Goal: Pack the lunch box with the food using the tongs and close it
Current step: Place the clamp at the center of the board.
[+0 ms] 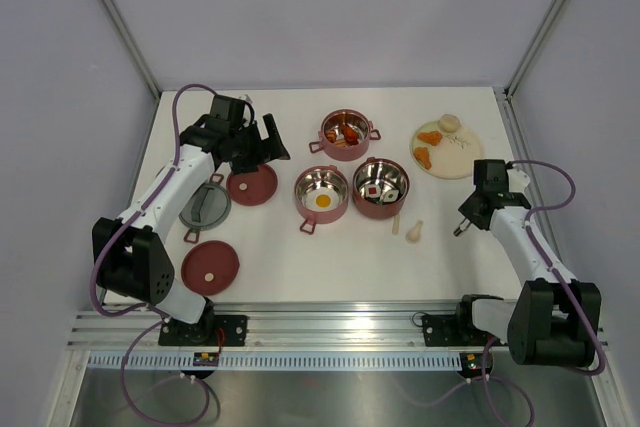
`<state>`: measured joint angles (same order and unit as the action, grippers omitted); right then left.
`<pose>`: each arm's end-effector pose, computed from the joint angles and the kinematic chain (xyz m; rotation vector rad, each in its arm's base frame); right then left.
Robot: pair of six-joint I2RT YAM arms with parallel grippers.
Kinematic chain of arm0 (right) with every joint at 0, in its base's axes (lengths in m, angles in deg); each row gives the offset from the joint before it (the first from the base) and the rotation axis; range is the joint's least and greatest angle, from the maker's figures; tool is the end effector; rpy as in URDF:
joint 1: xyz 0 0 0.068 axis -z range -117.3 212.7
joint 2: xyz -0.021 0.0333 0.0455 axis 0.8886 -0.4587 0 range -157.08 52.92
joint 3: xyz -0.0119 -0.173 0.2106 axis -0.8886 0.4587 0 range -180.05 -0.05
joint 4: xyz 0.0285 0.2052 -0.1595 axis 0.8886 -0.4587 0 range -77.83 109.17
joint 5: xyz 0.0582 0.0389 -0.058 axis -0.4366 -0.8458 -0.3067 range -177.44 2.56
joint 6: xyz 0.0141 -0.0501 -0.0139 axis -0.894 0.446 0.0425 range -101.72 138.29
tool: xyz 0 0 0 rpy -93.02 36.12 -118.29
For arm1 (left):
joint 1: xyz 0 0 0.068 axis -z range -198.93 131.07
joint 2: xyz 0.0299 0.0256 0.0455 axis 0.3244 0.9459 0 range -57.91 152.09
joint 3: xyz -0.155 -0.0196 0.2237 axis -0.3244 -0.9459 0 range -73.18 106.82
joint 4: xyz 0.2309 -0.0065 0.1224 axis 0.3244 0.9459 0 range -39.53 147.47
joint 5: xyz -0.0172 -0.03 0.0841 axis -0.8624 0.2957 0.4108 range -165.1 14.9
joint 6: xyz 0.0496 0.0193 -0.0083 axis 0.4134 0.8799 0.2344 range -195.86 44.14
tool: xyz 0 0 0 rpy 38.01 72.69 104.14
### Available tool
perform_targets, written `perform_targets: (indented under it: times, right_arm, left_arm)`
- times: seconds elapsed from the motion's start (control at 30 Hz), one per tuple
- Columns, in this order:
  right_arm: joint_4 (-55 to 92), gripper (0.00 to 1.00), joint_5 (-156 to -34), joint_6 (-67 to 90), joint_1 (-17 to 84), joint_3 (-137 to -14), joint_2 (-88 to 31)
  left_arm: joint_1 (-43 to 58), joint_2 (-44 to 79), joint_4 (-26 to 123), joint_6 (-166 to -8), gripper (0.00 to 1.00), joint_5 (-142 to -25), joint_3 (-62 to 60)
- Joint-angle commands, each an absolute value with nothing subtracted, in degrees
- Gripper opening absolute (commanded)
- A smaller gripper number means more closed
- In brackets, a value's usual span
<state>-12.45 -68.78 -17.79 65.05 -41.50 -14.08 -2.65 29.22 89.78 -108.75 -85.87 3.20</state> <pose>0.2214 -0.0204 0.2145 0.9360 2.3187 -0.1792 0.3135 -0.0986 0.3070 -0.2782 2.5045 -0.5965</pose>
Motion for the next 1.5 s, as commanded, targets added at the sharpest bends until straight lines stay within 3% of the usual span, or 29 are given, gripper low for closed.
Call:
perform_targets:
  times: [0.0, 0.57, 1.13, 1.33, 1.47]
  right_arm:
    - [-16.77, 0.34, -73.2, -18.98, 66.21, -43.38, -15.63]
    - [-15.99, 0.39, -74.61, -23.64, 66.74, -39.87, -20.11]
    - [-15.54, 0.86, -74.52, -23.29, 66.74, -40.13, -21.09]
    - [-17.74, 0.93, -74.34, -22.41, 66.74, -41.88, -18.8]
    - [-20.28, 0.98, -73.82, -21.62, 66.74, -44.95, -15.12]
  left_arm:
    - [-2.93, 29.45, 88.0, -108.12, 0.97, -86.79, 4.95]
    - [-2.93, 29.72, 88.0, -108.03, 0.97, -86.79, 4.86]
    - [-3.02, 29.63, 88.79, -107.59, 0.97, -84.95, 5.48]
    - [-3.19, 30.24, 90.37, -107.24, 0.98, -83.37, 6.27]
    - [-3.98, 31.91, 94.32, -107.59, 0.99, -75.39, 7.67]
